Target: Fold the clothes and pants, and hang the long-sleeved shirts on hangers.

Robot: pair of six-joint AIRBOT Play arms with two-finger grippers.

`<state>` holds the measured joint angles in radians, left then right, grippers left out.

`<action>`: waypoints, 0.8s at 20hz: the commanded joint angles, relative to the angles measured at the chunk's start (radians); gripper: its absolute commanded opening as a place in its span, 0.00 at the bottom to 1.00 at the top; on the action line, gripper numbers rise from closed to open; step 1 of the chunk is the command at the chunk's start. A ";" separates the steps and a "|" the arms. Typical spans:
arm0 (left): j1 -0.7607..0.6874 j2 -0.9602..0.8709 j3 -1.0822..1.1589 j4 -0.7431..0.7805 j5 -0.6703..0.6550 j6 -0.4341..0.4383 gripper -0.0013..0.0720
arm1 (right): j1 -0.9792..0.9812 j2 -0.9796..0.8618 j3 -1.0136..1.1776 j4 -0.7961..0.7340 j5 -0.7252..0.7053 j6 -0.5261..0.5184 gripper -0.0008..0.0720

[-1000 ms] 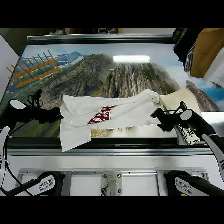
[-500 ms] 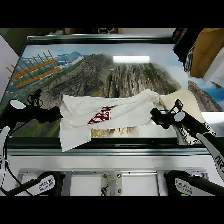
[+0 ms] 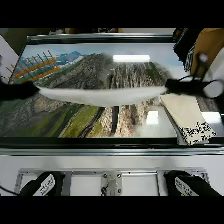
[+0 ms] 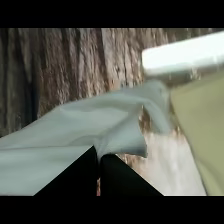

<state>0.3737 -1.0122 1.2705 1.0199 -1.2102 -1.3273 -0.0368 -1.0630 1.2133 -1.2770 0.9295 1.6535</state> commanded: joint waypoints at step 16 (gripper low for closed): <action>0.056 0.373 0.571 0.008 -0.126 -0.218 0.03 | -0.005 0.407 0.443 -0.119 0.315 0.022 0.02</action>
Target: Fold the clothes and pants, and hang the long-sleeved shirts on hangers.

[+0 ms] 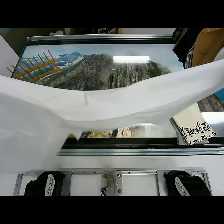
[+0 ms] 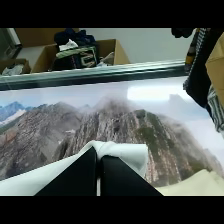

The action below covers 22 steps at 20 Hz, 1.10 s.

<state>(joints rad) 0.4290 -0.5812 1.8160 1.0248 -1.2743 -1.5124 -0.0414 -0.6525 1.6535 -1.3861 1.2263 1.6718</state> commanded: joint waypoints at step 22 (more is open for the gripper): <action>-0.187 -1.157 -0.187 0.001 0.291 0.140 0.04 | 0.045 -1.140 0.084 0.027 -0.283 0.012 0.02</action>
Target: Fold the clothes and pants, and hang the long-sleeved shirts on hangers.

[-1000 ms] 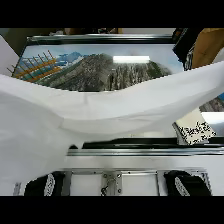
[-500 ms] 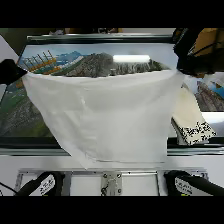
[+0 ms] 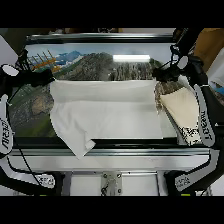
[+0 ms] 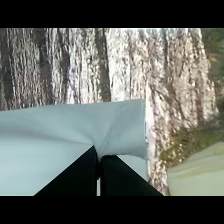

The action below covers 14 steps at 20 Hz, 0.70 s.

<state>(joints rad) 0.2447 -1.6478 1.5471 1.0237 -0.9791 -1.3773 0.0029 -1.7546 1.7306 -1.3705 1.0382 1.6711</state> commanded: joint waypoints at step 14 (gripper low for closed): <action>0.106 0.089 -0.270 0.005 -0.038 0.100 0.04 | 0.097 0.047 -0.138 -0.130 0.090 0.089 0.02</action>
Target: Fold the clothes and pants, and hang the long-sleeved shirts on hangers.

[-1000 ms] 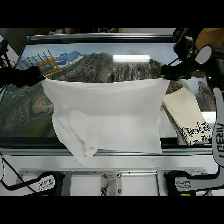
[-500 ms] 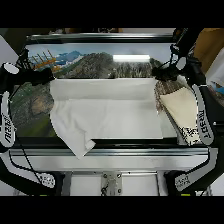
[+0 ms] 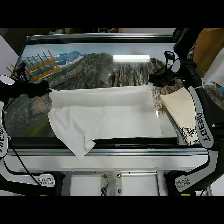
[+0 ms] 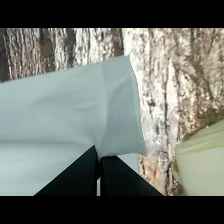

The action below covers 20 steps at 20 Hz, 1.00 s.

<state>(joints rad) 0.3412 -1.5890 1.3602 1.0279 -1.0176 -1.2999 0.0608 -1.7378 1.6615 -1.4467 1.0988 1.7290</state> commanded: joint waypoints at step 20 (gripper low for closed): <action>0.117 0.228 -0.128 0.002 -0.098 -0.027 0.79 | 0.009 0.296 -0.269 -0.016 0.202 0.007 0.79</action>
<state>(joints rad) 0.4358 -1.4471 1.2175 1.0248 -1.0828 -1.2953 0.0998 -1.5421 1.3998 -1.4311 1.2316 1.7760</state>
